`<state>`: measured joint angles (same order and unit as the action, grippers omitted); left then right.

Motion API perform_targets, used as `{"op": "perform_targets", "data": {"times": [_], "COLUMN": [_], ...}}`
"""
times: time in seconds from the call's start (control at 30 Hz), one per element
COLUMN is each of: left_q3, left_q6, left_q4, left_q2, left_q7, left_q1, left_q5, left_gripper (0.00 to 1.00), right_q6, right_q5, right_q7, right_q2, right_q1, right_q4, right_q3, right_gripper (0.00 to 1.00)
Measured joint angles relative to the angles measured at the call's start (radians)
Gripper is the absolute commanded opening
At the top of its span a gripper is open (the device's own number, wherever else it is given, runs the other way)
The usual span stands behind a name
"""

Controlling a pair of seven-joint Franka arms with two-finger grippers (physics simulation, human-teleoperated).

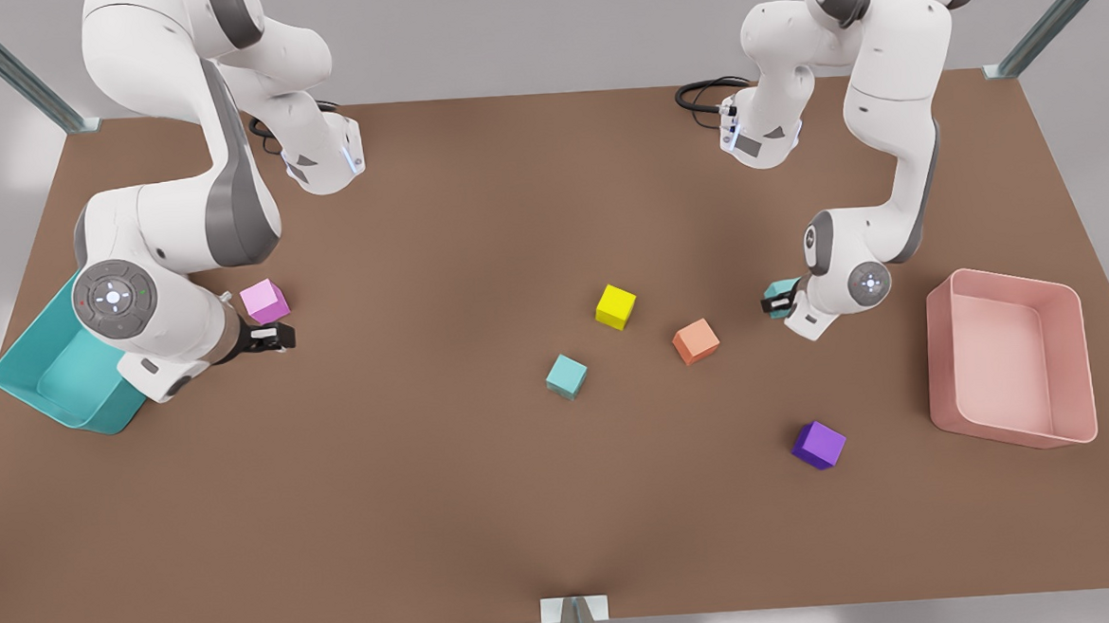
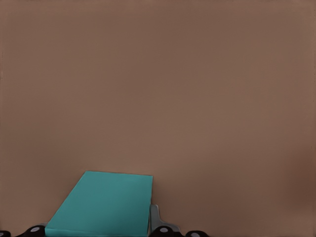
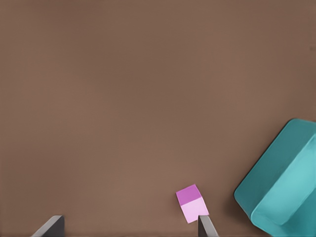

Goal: Stack the two blue cubes on top of each other

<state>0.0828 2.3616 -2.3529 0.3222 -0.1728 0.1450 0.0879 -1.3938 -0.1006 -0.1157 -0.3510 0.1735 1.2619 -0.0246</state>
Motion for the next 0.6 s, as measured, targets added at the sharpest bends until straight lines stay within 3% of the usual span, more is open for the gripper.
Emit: {"op": "perform_targets", "data": {"times": [0.13,0.2,0.3,0.43,0.6], "left_q3": [0.017,-0.003,-0.169,-0.295,-0.308], "left_q6": [-0.053,-0.140,-0.290,-0.404,-0.394], "left_q4": [0.101,0.281,0.678,1.035,1.124], "left_q2": [-0.061,-0.043,0.124,0.372,0.464], "left_q7": [-0.001,-0.007,-0.071,-0.198,-0.347], "left_q1": [-0.014,0.004,0.089,0.219,0.274], "left_q5": [-0.037,-0.061,-0.077,-0.086,-0.089], "left_gripper": [0.60,0.60,0.60,0.60,0.61], "right_q6": [0.002,0.002,0.002,0.002,0.002], "right_q5": [-0.001,-0.001,-0.002,-0.002,-0.004], "right_q7": [-0.012,-0.017,-0.024,-0.031,-0.038], "right_q2": [-0.001,-0.003,-0.003,-0.003,-0.003], "right_q1": [0.001,0.001,0.003,0.003,0.003], "right_q4": [0.001,0.001,0.001,0.002,0.003], "right_q3": [0.000,0.000,-0.001,-0.002,-0.003], "right_gripper": [1.00,1.00,1.00,1.00,1.00]}}
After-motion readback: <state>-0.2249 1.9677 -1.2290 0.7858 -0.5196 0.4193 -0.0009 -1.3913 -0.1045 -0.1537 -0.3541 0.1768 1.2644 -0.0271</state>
